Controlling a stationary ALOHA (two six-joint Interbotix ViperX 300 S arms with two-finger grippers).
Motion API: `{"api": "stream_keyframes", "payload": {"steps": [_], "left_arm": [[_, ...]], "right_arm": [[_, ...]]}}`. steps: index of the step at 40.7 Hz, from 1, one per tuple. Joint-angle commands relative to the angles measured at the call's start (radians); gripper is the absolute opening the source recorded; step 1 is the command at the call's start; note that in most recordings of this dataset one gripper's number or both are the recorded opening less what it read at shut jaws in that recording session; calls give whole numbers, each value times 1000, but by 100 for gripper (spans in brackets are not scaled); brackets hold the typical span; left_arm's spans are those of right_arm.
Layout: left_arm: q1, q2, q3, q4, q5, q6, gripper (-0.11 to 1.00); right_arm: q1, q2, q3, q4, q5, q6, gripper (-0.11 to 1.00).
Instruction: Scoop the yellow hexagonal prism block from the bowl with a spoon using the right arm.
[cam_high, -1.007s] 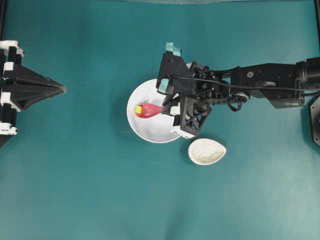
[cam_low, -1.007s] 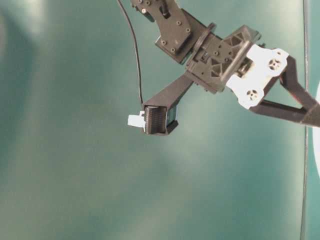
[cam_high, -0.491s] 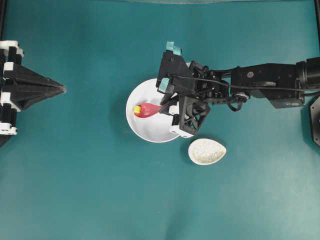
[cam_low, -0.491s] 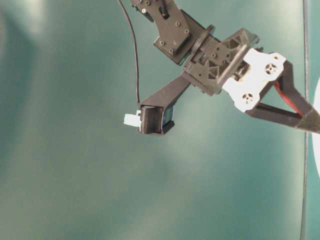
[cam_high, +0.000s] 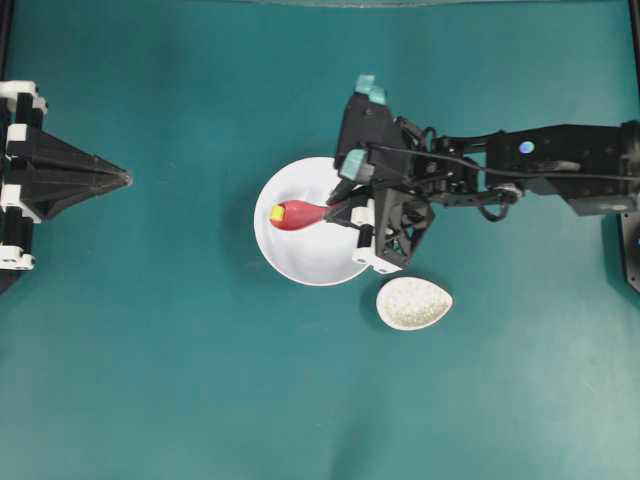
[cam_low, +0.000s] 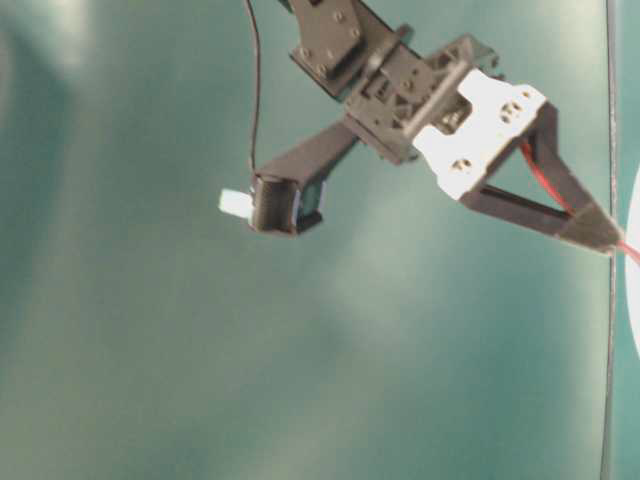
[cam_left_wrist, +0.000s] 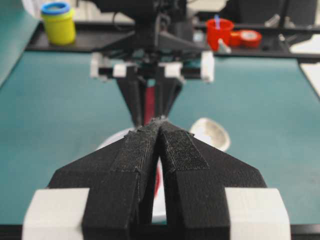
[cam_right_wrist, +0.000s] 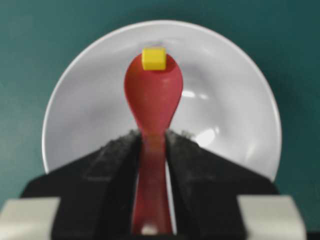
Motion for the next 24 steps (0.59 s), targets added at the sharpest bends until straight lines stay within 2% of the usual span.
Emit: {"api": "stream_keyframes", "payload": {"steps": [1, 13, 24], "left_arm": [[2, 3, -20, 3, -8, 0, -1], [0, 3, -20, 3, -6, 0, -1], [2, 2, -20, 3, -6, 0, -1]], "right_arm": [[-2, -55, 11, -2, -38, 0, 24], [-2, -164, 126, -2, -198, 0, 24], [-2, -282, 212, -2, -290, -3, 24]]}}
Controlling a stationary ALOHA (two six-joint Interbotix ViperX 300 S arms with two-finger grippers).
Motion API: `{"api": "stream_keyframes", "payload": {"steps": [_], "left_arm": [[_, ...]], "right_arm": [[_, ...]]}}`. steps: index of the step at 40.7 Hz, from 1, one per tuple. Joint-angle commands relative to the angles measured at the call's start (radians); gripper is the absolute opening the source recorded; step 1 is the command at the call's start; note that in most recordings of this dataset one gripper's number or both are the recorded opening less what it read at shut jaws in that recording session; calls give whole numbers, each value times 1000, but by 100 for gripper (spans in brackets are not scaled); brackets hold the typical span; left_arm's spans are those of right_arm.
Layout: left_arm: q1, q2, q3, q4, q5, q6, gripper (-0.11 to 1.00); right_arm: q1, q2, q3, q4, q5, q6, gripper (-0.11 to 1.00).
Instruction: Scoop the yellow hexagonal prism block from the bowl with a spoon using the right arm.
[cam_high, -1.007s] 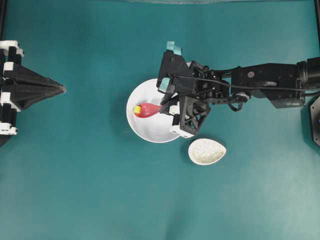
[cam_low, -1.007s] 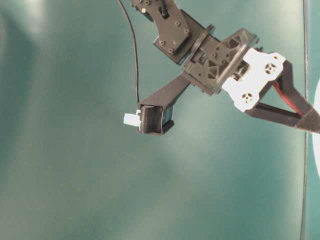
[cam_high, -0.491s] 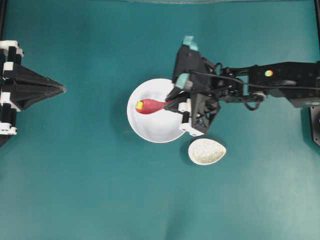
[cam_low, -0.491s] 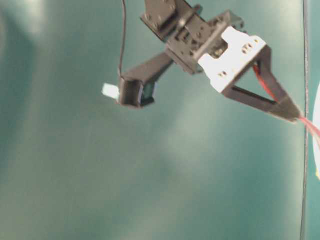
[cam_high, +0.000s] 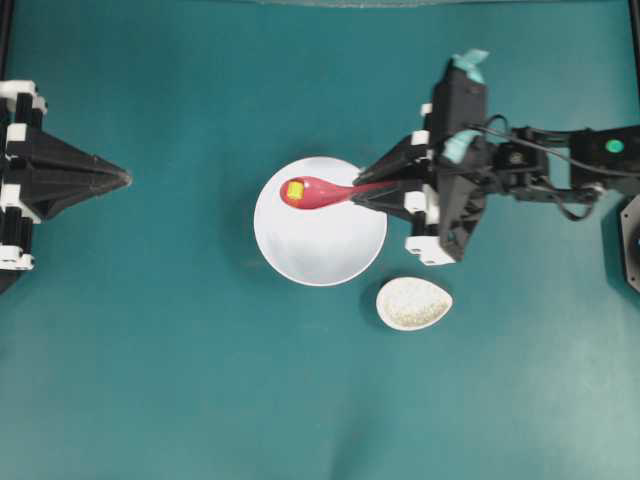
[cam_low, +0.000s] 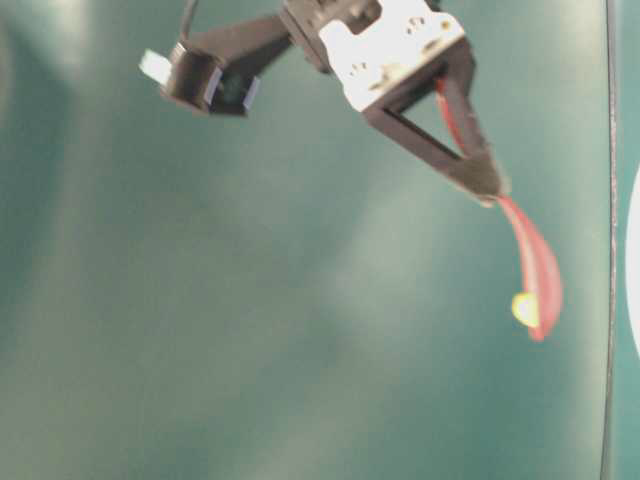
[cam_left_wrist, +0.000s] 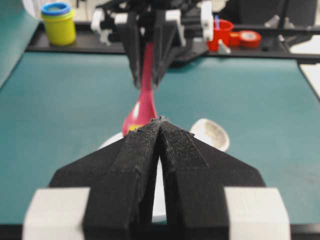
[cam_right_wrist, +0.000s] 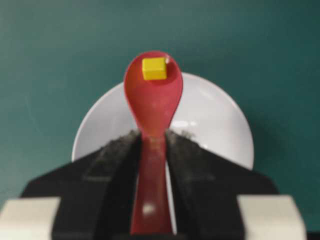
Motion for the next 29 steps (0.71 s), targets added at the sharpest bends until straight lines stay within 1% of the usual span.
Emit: {"api": "stream_keyframes", "payload": {"steps": [1, 10, 29], "left_arm": [[2, 3, -20, 3, -5, 0, -1], [2, 3, -20, 3, -5, 2, -1], [2, 3, -21, 3, -5, 8, -1]], "right_arm": [[-2, -63, 11, -2, -32, -3, 24], [0, -140, 54, -2, -49, -9, 24], [0, -144, 52, -2, -69, -11, 24]]}}
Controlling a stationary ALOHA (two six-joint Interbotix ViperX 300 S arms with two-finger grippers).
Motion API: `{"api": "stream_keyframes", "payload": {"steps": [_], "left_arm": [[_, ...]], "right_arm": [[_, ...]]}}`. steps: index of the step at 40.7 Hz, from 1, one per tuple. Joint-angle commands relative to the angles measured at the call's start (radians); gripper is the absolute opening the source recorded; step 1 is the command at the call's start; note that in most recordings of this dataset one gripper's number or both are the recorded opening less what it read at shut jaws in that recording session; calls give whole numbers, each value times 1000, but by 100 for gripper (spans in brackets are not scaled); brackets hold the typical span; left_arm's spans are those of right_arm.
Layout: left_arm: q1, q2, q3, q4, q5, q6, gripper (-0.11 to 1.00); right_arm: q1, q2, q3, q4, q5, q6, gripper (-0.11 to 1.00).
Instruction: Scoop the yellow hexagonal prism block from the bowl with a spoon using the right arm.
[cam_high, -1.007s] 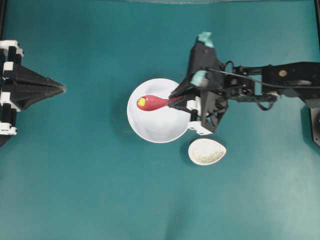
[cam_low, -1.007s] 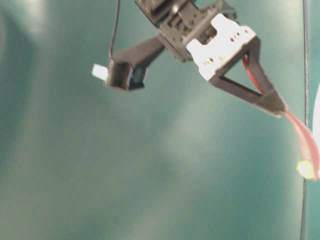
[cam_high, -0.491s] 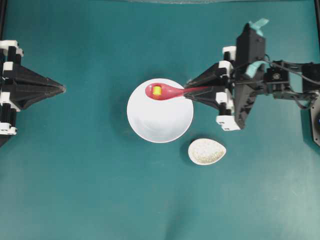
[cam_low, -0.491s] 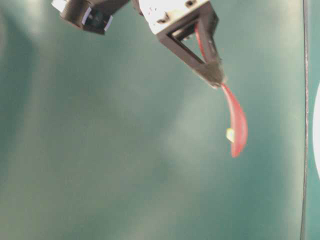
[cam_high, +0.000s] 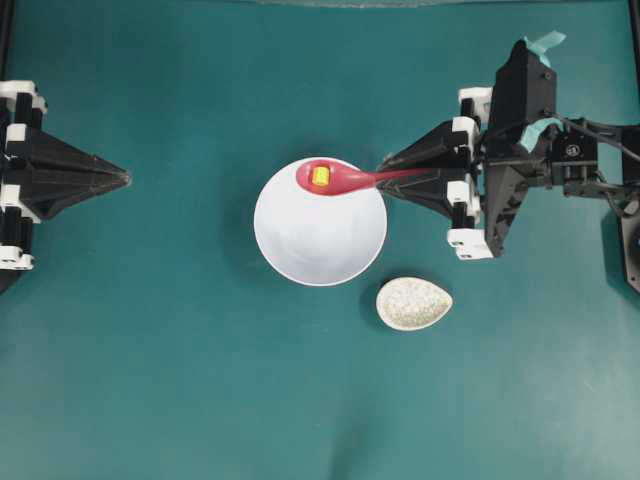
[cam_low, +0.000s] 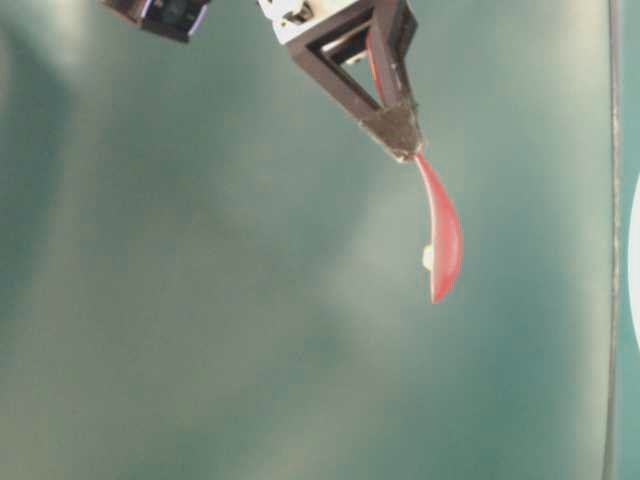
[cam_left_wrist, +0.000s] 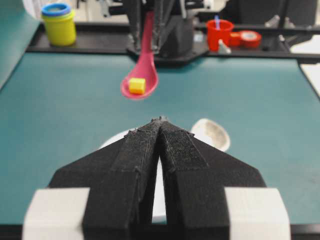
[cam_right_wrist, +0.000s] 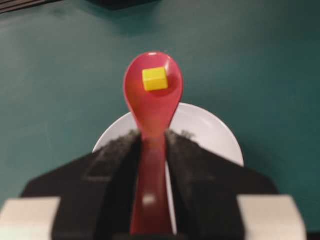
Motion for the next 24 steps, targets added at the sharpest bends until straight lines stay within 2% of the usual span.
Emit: {"api": "stream_keyframes", "payload": {"steps": [1, 24], "left_arm": [[2, 5, -21, 3, -6, 2, -1], [2, 5, -21, 3, -2, 0, -1]], "right_arm": [[0, -12, -17, -2, -14, -3, 24], [0, -12, -17, -2, -5, -3, 24]]}}
